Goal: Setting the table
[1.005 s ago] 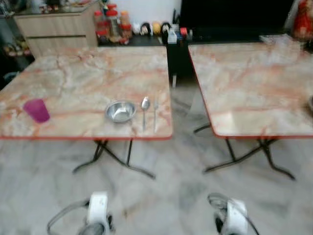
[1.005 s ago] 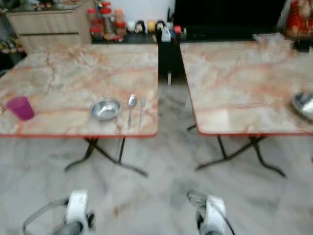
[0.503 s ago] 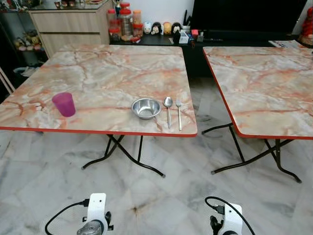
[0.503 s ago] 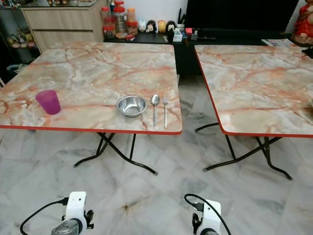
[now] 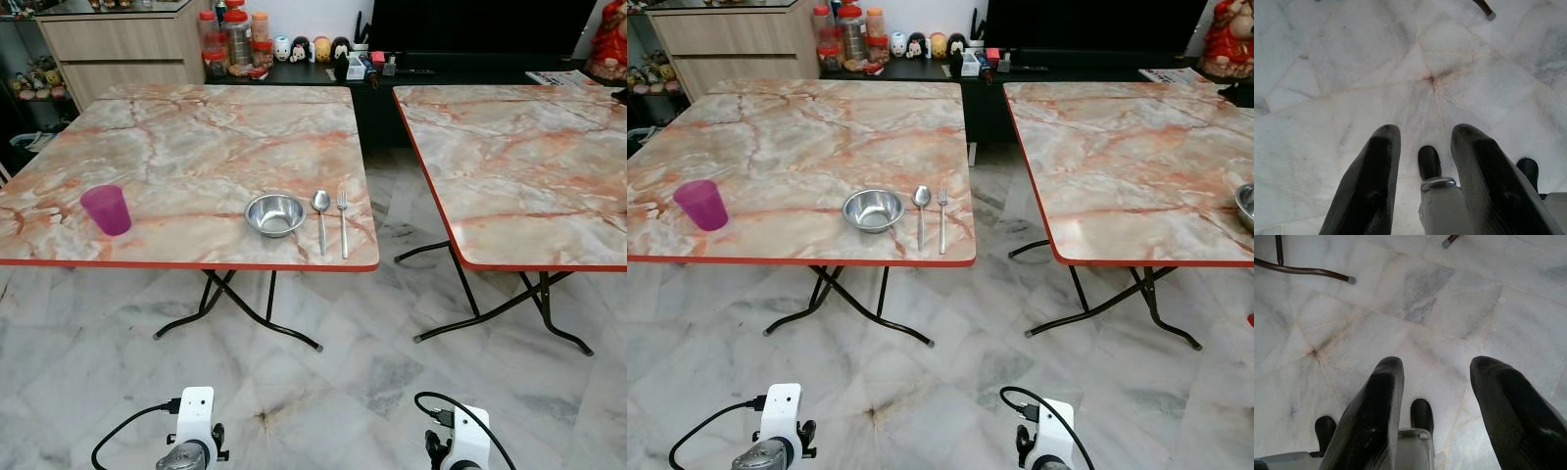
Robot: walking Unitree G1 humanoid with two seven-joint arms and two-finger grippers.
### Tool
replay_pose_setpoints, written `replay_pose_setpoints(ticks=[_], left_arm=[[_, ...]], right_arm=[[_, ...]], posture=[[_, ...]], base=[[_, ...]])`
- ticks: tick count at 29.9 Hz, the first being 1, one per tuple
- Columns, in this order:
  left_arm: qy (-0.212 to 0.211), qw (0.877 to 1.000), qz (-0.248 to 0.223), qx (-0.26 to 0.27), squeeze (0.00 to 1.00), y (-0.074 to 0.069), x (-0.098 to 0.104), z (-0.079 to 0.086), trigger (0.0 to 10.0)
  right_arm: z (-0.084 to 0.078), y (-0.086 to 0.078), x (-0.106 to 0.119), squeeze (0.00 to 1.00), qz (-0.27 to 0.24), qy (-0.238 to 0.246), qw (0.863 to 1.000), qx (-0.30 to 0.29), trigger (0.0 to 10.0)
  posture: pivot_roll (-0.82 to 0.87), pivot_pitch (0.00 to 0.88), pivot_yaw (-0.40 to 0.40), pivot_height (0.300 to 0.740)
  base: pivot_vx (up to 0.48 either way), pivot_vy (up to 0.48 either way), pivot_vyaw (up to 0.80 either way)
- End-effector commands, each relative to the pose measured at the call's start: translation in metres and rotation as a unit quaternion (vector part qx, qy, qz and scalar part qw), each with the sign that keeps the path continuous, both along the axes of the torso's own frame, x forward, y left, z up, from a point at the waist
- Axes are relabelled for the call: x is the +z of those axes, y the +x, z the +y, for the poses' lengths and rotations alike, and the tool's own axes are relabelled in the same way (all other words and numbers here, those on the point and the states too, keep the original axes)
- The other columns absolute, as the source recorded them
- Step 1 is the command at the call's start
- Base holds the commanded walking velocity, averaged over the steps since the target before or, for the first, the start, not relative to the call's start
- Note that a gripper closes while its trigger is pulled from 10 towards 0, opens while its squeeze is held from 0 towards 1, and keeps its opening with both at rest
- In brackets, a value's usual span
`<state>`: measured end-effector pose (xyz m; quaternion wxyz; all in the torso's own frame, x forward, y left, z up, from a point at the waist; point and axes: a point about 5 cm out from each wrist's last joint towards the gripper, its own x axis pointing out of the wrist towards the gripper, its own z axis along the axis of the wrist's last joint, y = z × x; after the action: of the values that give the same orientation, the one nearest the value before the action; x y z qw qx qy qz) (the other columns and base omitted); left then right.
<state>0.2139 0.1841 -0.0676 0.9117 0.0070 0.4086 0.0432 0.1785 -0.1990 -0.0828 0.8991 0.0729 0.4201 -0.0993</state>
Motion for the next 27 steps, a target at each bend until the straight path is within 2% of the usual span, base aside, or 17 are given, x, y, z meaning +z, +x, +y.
replay_pose_setpoints(ticks=[1, 6, 27], left_arm=[[0.003, 1.000, 0.009, 0.007, 0.00, -0.0029, -0.0018, 0.0018, 10.0], [0.002, 1.000, 0.010, 0.009, 0.00, -0.0038, -0.0023, 0.0016, 10.0], [0.001, 1.000, 0.011, 0.012, 0.00, -0.0043, -0.0025, 0.0025, 10.0]], right_arm=[[-0.0011, 0.0015, 0.0009, 0.00, -0.002, -0.001, 1.000, -0.005, 10.0], [0.0006, 0.0014, 0.0004, 0.00, 0.000, 0.007, 1.000, -0.002, 10.0], [-0.0006, 0.0020, 0.0009, 0.00, -0.001, 0.002, 1.000, 0.000, 10.0]], posture=[[0.00, 0.000, -0.020, 0.740], [0.00, 0.000, -0.021, 0.725], [0.00, 0.000, -0.021, 0.725]], base=[[0.300, 0.000, 0.00], [0.304, 0.000, 0.00], [0.318, 0.000, 0.00]])
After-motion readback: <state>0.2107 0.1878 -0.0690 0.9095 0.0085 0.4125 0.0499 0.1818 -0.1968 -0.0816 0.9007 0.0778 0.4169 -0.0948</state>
